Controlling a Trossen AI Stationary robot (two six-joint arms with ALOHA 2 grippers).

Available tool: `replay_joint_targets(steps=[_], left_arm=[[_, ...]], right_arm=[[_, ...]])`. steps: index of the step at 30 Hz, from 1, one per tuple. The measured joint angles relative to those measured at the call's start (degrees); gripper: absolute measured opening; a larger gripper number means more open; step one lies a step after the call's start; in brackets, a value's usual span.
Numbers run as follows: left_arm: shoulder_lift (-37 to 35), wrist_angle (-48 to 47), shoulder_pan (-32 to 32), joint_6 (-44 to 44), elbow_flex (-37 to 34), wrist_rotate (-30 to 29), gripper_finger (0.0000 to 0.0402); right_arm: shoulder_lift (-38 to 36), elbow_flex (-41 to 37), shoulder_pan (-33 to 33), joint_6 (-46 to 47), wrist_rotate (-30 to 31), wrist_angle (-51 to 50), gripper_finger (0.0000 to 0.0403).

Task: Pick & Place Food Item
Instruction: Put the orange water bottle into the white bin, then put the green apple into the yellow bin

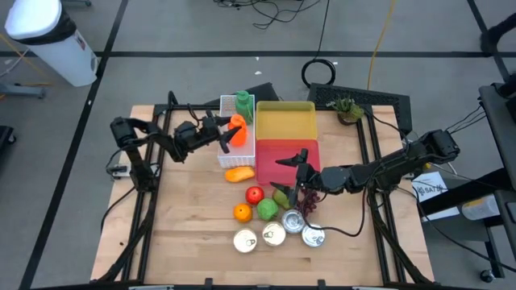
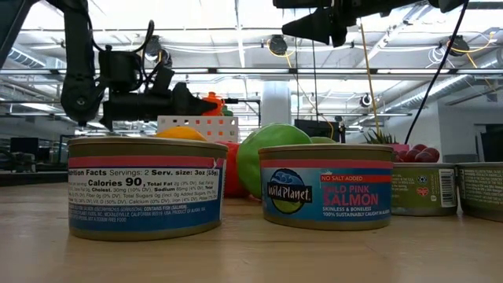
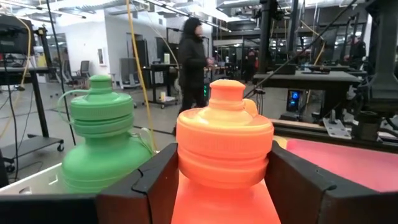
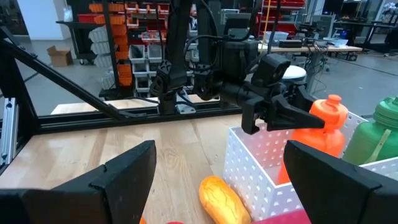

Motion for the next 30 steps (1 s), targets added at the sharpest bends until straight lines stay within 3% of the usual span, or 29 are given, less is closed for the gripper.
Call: replay_joint_targets(steps=[4, 12, 17, 30], left_arm=[[0.30, -0.20, 0.00, -1.42, 0.02, -0.40, 0.0220], [0.36, -0.66, -0.11, -4.07, 0.01, -4.86, 0.0310], [0.38, 0.43, -0.09, -4.12, -0.03, -4.89, 0.0344], [-9.41, -5.22, -0.11, -4.29, -0.17, -4.69, 0.0354]], right_arm=[[0.00, 0.02, 0.00, 0.02, 0.00, -0.72, 0.0336], [0.00, 0.04, 0.00, 0.36, 0.00, -1.20, 0.0336], [0.00, 0.04, 0.00, 0.41, 0.00, -1.56, 0.0336], [0.00, 0.07, 0.09, 1.07, 0.00, -3.23, 0.0336]])
